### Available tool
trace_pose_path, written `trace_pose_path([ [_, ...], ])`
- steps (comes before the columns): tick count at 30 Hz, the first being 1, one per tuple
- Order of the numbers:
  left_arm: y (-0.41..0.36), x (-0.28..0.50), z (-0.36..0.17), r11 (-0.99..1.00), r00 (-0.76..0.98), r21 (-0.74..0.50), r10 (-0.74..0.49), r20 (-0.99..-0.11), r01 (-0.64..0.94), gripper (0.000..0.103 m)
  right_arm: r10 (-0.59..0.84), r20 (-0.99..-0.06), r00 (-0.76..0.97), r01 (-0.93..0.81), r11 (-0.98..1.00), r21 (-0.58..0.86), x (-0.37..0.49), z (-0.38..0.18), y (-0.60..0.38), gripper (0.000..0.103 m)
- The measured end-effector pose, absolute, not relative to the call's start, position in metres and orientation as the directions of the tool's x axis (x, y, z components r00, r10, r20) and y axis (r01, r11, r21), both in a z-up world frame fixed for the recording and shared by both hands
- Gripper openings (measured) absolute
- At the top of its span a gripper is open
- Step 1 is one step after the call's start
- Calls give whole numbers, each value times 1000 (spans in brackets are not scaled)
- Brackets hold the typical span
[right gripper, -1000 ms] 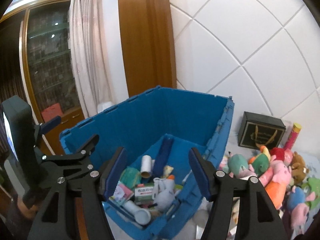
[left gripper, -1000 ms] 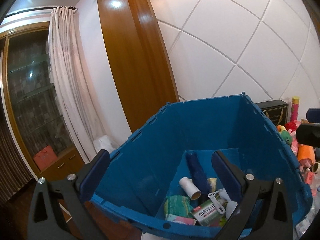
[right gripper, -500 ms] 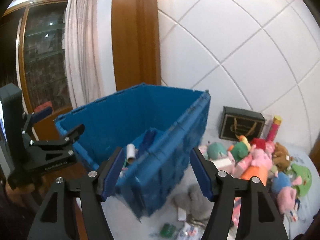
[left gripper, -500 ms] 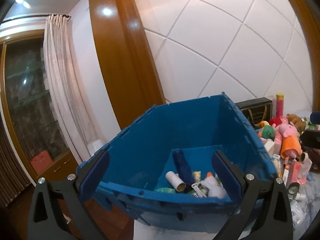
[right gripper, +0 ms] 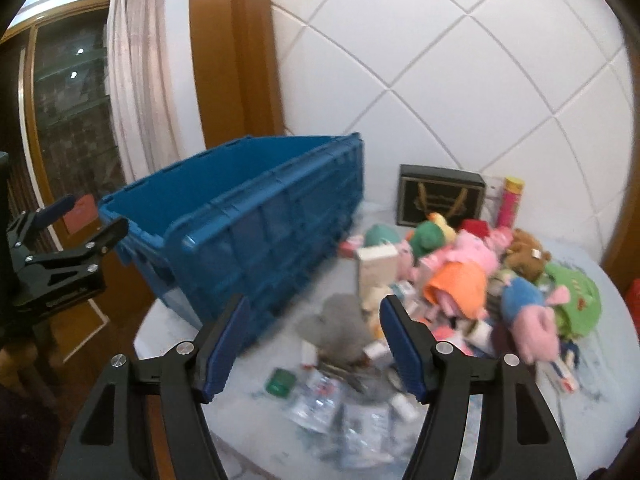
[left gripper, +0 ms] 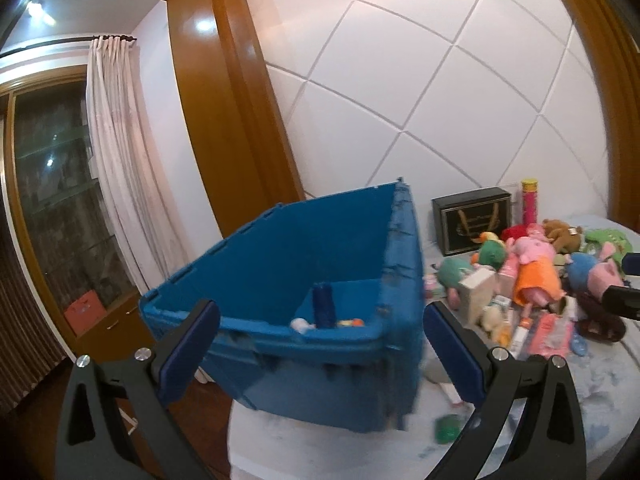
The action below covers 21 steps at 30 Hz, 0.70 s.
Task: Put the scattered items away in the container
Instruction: 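Withdraw both open grippers from the crate back toward the heap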
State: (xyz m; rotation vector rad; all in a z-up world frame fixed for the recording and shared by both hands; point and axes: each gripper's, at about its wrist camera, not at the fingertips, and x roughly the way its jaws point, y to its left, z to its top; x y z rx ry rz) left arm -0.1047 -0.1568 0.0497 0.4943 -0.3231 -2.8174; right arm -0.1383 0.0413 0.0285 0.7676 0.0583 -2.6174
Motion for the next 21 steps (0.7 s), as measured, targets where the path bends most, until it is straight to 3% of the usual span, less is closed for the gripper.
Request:
trace_pose_path([
  [14, -37, -84, 5, -961, -905, 264, -187, -381, 87, 103, -253, -578, -776, 269, -961, 60, -103, -10, 166, 68],
  [21, -11, -98, -36, -967, -886, 252, -102, -453, -18, 103, -189, -652, -734, 161, -982, 104, -101, -50, 221, 68],
])
